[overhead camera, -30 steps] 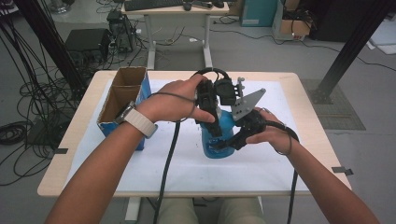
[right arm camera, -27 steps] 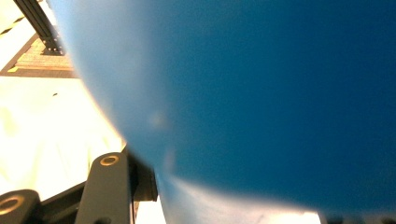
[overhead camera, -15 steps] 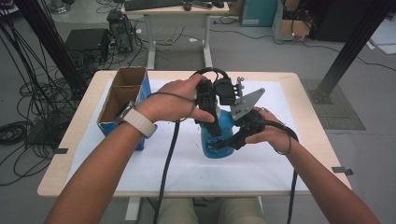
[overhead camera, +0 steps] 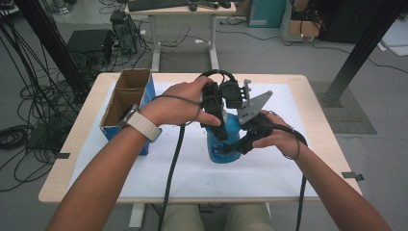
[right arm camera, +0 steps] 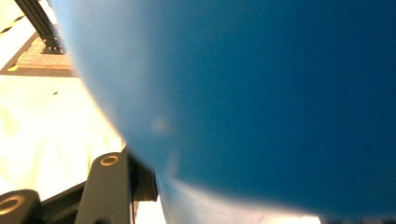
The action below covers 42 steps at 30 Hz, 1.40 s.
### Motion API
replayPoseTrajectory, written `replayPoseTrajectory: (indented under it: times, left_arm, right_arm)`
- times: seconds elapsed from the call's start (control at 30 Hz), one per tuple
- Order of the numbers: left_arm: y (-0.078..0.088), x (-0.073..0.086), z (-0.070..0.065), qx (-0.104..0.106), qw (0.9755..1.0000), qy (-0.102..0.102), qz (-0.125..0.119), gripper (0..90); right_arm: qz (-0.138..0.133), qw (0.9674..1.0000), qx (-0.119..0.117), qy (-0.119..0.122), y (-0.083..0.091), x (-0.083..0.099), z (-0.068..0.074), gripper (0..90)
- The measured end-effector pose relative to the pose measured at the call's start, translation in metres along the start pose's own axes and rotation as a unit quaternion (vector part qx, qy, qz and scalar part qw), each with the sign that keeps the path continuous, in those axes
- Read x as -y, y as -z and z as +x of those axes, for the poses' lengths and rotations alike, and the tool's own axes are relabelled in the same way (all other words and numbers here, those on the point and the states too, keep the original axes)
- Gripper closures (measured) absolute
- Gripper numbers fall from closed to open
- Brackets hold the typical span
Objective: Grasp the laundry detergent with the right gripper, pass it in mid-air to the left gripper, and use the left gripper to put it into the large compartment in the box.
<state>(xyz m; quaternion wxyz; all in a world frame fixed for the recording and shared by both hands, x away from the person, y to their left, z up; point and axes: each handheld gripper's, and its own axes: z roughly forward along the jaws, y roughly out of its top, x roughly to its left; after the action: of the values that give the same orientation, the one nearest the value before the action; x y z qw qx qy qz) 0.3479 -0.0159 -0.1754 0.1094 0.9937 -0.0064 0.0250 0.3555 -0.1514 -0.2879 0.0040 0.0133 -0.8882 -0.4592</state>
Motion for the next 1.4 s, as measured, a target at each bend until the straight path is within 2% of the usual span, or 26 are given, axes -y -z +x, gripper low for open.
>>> replayPoseTrajectory:
  times: [1.07, 1.4]
  left_arm:
    - [-0.0001, 0.0011, 0.0002, 0.000, 1.0000, 0.004, 0.002, 37.1]
    - [0.0001, 0.0003, -0.0003, -0.001, 1.0000, 0.004, 0.004, 37.1]
  right_arm:
    - [-0.006, 1.0000, -0.002, -0.002, -0.0020, 0.0004, -0.0005, 42.6]
    - [0.000, 1.0000, -0.004, -0.003, -0.0011, 0.0001, -0.0001, 42.5]
